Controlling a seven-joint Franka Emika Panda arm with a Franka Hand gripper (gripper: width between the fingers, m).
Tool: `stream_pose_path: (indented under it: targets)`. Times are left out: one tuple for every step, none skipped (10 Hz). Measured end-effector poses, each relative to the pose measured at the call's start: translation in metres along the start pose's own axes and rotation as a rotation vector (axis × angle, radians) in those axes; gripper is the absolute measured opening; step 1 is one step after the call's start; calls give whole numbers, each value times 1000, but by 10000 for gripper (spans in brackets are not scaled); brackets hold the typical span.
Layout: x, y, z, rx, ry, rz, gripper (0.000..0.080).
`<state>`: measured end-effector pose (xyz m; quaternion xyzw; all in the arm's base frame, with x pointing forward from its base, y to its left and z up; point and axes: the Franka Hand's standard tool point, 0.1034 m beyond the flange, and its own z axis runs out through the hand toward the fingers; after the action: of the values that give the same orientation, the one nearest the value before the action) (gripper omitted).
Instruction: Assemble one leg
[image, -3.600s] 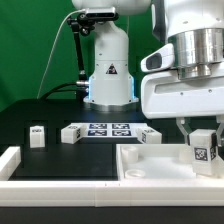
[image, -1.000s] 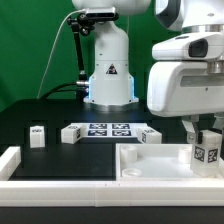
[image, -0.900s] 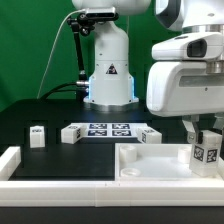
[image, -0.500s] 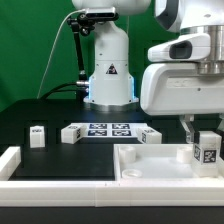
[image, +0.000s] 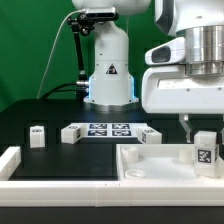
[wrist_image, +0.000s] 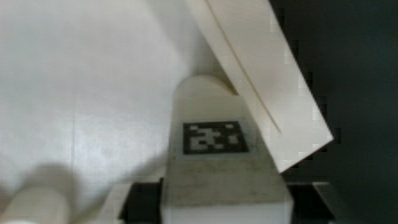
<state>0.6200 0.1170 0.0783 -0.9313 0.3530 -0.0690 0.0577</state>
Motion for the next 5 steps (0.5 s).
stream_pose_path:
  targets:
    - [0, 0, 0, 3, 1, 52, 292]
    - [-1, 0, 0, 4, -1, 167, 294]
    - [-1, -1, 0, 2, 0, 233, 295]
    - [-1, 0, 0, -3, -4, 245, 295]
    - [-2, 0, 0, -1, -7, 282, 295]
